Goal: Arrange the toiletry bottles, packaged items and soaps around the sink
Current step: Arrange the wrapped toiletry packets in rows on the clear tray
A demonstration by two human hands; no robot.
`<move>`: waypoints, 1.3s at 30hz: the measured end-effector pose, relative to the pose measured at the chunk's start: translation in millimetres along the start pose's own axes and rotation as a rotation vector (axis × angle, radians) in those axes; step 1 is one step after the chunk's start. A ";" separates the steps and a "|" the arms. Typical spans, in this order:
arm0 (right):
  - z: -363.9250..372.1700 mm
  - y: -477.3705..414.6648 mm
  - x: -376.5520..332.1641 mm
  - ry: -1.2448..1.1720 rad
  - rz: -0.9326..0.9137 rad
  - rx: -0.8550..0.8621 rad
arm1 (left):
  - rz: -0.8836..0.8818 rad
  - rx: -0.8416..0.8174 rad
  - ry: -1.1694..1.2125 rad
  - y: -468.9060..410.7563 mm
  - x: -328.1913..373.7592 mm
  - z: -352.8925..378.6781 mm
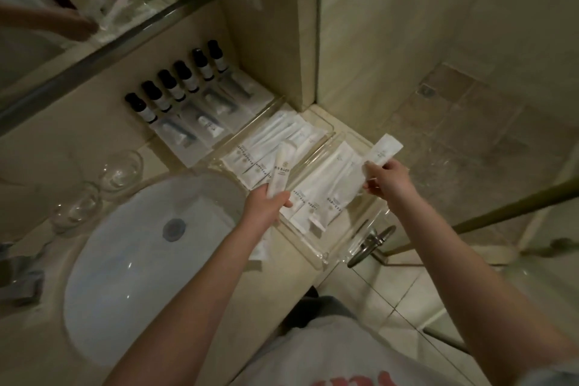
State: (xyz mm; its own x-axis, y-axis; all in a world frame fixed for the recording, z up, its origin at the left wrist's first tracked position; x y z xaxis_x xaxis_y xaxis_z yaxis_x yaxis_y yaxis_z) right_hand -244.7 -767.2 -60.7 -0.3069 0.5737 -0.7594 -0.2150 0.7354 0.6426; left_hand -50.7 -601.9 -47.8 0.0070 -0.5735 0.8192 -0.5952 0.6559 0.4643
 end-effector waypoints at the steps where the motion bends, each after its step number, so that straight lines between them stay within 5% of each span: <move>1: 0.8 -2.5 5.6 0.038 0.037 0.000 | 0.005 -0.003 -0.001 -1.9 0.0 0.5; 11: 17.7 -8.0 24.4 0.399 0.164 0.233 | -0.010 -0.004 -0.016 -8.8 -2.0 4.3; 17: 24.5 7.9 14.1 0.356 -0.051 0.333 | -0.016 -0.061 0.183 -10.0 9.3 7.8; 20: 36.7 20.3 -5.8 0.271 -0.227 0.235 | 0.043 -0.044 0.394 -9.2 29.8 3.7; 26: 92.9 50.8 -0.6 0.088 -0.083 -0.520 | 0.261 0.048 0.670 -4.1 82.6 -3.2; 31: 94.9 48.4 -3.8 -0.268 -0.070 -0.399 | 0.242 0.090 0.719 -0.5 77.9 -6.5; 35: 73.9 35.4 -10.6 -0.323 -0.037 -0.345 | 0.184 0.207 0.791 -5.8 65.9 -38.6; 39: 42.6 18.9 -22.7 -0.364 -0.053 -0.232 | 0.197 0.252 0.504 -11.8 56.9 -62.5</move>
State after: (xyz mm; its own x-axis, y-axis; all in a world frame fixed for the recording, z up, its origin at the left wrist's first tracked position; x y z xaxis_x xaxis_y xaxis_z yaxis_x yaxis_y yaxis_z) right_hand -202.3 -751.0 -35.7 0.0483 0.6578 -0.7517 -0.4372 0.6905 0.5762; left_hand 6.9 -611.6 14.4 0.2207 -0.1084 0.9693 -0.7961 0.5542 0.2432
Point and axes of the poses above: each hand's wrist, its own y-axis away from the middle knuckle, its own z-axis out of the palm, x = y × z, the point moved 6 cm from there along -y, towards the middle knuckle, and after that the axes turned 4 degrees about z, right-handed, at the moved point
